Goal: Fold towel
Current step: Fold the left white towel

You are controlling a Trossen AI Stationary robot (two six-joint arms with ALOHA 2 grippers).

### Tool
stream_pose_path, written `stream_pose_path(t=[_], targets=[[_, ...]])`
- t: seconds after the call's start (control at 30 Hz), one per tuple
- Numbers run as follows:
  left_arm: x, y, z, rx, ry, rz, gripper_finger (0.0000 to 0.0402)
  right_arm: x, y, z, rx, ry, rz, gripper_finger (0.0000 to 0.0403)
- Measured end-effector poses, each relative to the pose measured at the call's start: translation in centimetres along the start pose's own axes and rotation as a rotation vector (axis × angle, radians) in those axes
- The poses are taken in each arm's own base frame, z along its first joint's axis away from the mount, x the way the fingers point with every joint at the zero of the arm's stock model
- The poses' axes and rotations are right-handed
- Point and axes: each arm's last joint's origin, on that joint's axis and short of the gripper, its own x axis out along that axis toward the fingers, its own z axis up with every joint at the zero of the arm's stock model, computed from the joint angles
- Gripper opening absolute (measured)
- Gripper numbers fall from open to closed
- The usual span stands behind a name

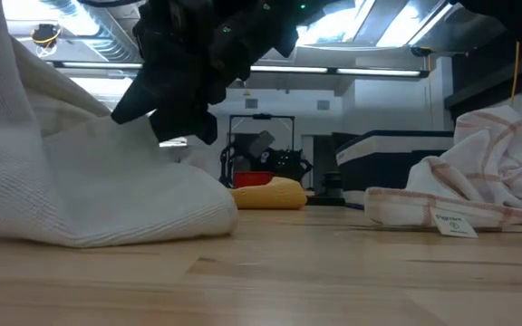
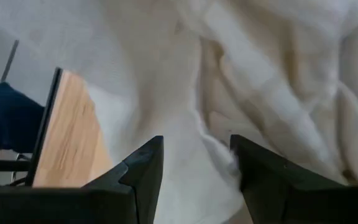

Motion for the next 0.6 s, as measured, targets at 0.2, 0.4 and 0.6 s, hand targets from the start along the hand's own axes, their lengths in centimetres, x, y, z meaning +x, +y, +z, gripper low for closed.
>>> stream_pose_path(t=[0.2, 0.4, 0.6], targets=[[0.0, 0.0, 0.0, 0.000, 0.000, 0.001, 0.0000, 0.8, 0.4, -0.5, -0.007, 0.027, 0.045, 0.0188], [0.0, 0.0, 0.0, 0.000, 0.000, 0.001, 0.0000, 1.2, 0.1, -0.8, -0.001, 0.033, 0.027, 0.0184], [0.0, 0.0, 0.0, -0.001, -0.001, 0.003, 0.0000, 1.3, -0.2, -0.7, 0.017, 0.011, -0.068, 0.0127]])
